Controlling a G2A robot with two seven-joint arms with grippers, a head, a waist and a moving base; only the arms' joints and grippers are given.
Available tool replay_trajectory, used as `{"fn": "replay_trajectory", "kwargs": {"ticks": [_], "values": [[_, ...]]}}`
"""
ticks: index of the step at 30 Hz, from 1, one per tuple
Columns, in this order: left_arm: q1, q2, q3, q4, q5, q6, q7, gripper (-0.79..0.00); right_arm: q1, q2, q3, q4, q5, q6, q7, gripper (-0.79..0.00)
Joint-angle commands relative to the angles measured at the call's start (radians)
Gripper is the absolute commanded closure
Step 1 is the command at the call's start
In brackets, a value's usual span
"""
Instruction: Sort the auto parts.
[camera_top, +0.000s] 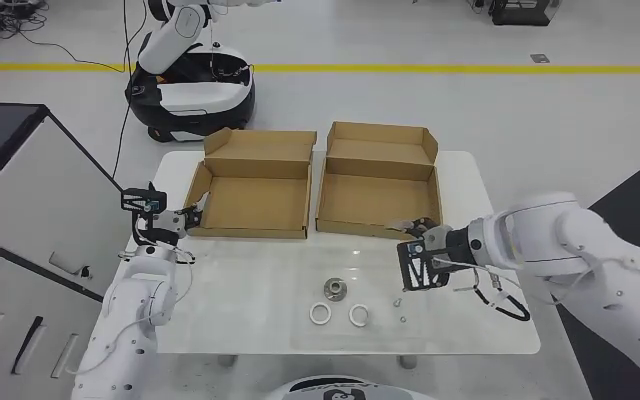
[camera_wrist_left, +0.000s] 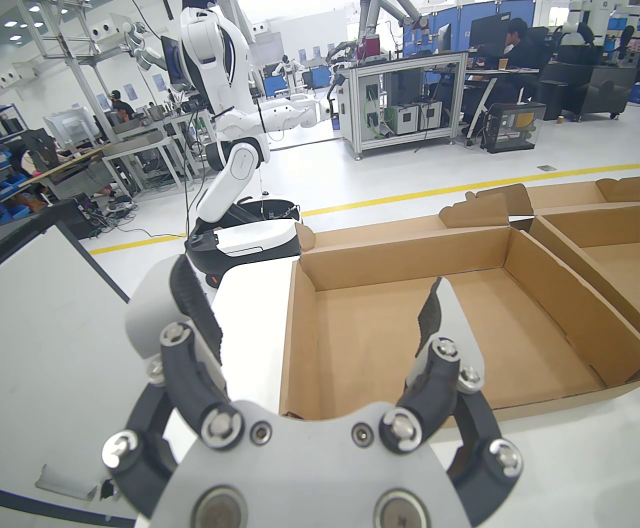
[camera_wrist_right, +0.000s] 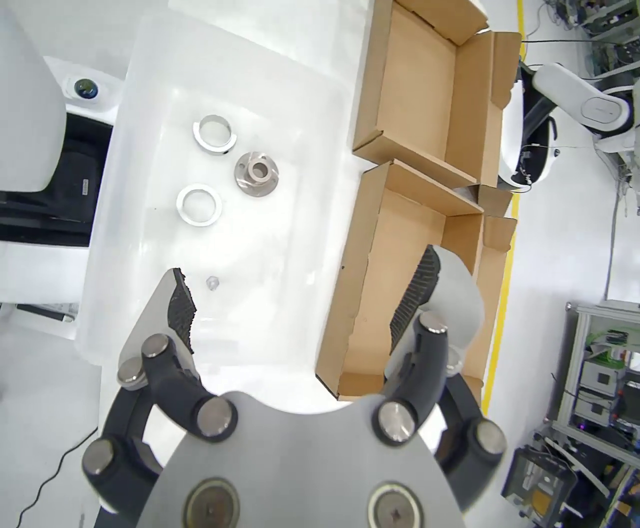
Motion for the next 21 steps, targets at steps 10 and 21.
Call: {"fn": "replay_trajectory", "kwargs": {"ticks": [10, 21], "values": [[0.000, 0.000, 0.000, 0.000, 0.000, 0.000, 0.000, -0.785, 0.223, 0.116, -0.287, 0.017, 0.040, -0.033, -0.033, -0.785], [0.000, 0.000, 0.000, 0.000, 0.000, 0.000, 0.000, -0.785, 0.456, 0.104, -0.580, 0.068, 0.092, -0.017, -0.017, -0.785]]}}
